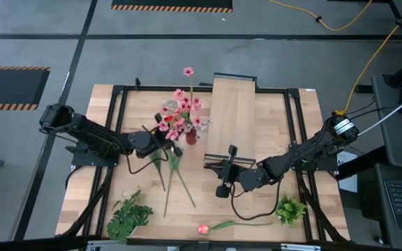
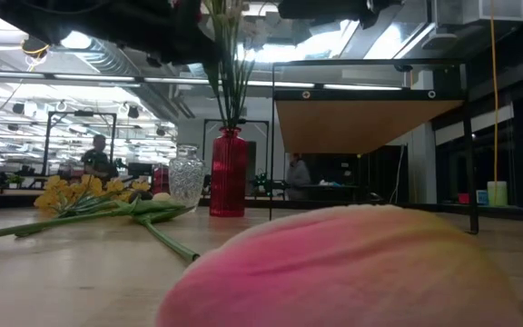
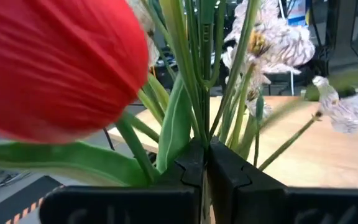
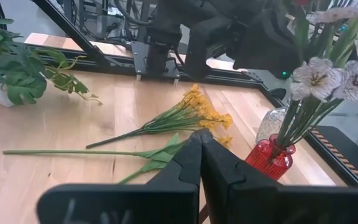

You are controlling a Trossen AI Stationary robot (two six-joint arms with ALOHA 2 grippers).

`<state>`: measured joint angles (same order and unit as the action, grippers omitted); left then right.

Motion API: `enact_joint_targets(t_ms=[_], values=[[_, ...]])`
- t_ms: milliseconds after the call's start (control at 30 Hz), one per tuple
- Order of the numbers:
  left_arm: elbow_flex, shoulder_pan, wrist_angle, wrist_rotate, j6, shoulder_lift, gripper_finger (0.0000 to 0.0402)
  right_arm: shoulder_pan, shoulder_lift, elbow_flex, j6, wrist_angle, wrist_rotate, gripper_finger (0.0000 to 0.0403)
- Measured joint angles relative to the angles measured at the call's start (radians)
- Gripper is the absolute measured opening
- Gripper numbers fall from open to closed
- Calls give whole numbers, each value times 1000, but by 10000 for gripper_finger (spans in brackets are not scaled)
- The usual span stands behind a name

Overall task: Pick and place flowers into a vace then onto a shelf
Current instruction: Put the pink flowers into the red vase

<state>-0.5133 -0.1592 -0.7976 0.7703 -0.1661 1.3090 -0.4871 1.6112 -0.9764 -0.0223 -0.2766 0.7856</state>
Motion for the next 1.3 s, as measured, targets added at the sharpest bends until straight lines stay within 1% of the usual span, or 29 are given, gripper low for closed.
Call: enact_joint_targets(t_ms=[100,333,700,767,900,1033,1200,1300], values=[[0,10,23,-16,17,0,4,0,0,0,0,1,0,9],[0,20,100,-17,74,0,4,0,0,0,0,4,0,9],[0,19,122,-18,77,0,12,0,0,0,0,6,0,10],[0,19,122,-32,78,0,15,0,0,0,0,6,0,10],[0,19,122,-64,77,0,39,0,0,0,0,6,0,10],[0,19,152,-68,78,0,79,0,0,0,0,6,0,10],[0,19,241,-56,145,0,131,0,0,0,0,6,0,10],[0,17,261,-56,163,0,153,-1,0,0,-1,6,0,10]])
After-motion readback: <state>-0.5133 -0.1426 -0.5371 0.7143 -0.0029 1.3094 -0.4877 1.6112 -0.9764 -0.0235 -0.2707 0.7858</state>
